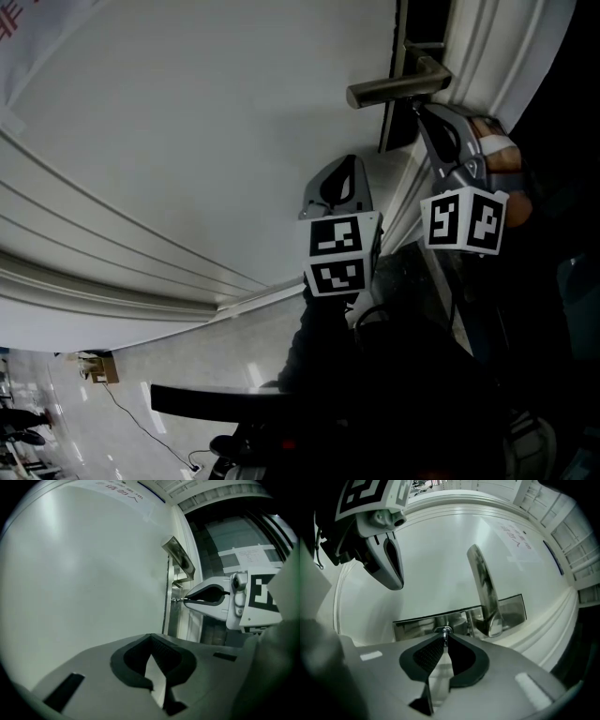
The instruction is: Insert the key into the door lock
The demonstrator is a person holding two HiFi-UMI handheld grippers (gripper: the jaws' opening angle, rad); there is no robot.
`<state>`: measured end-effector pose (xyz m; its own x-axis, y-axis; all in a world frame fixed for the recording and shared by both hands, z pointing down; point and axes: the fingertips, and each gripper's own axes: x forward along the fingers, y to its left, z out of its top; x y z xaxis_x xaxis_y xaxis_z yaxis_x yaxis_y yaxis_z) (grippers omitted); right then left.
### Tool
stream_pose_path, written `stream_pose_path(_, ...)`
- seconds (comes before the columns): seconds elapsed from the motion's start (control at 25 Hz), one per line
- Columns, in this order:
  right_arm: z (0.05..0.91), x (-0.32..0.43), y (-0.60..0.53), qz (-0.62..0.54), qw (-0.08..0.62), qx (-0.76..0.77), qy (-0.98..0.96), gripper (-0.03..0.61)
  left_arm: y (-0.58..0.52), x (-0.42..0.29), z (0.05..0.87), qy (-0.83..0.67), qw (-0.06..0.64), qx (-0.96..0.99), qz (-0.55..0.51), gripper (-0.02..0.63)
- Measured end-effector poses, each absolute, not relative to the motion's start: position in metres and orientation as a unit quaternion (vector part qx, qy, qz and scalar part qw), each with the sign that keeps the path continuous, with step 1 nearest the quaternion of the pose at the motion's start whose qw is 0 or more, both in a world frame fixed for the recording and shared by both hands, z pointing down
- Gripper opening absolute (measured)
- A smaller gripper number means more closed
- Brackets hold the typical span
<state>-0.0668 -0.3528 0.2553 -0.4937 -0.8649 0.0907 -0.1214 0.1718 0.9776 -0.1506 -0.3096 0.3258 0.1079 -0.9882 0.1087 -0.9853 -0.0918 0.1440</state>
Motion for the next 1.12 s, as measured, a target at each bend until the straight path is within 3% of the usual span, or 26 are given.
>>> stream_pose_path(0.24, 0.252, -0.051, -0.336, -0.443, 0.285, 0.4, -0.75, 0.034, -0.306, -0.153, 0.328, -0.671, 0.09, 0.736, -0.005, 0.002)
stream_pose_path(0.44, 0.25, -0.038, -0.323, -0.228, 0.11, 0.436, -0.864, 0.011, -0.303, -0.153, 0.333, -0.673, 0.094, 0.734, -0.001, 0.002)
stream_pose_path(0.56, 0.263, -0.034, -0.322, -0.123, 0.044, 0.437, -0.89, 0.002, -0.302, -0.15, 0.335, -0.672, 0.094, 0.735, -0.003, 0.002)
stream_pose_path(0.88, 0.302, -0.032, -0.319, -0.008, 0.009, 0.453, -0.891, 0.0, -0.298, -0.141, 0.337, -0.665, 0.095, 0.74, 0.003, 0.002)
stream_pose_path(1.12, 0.307, -0.029, -0.32, -0.003, 0.003, 0.453, -0.892, 0.0, -0.3, -0.136, 0.339, -0.662, 0.095, 0.743, 0.002, 0.002)
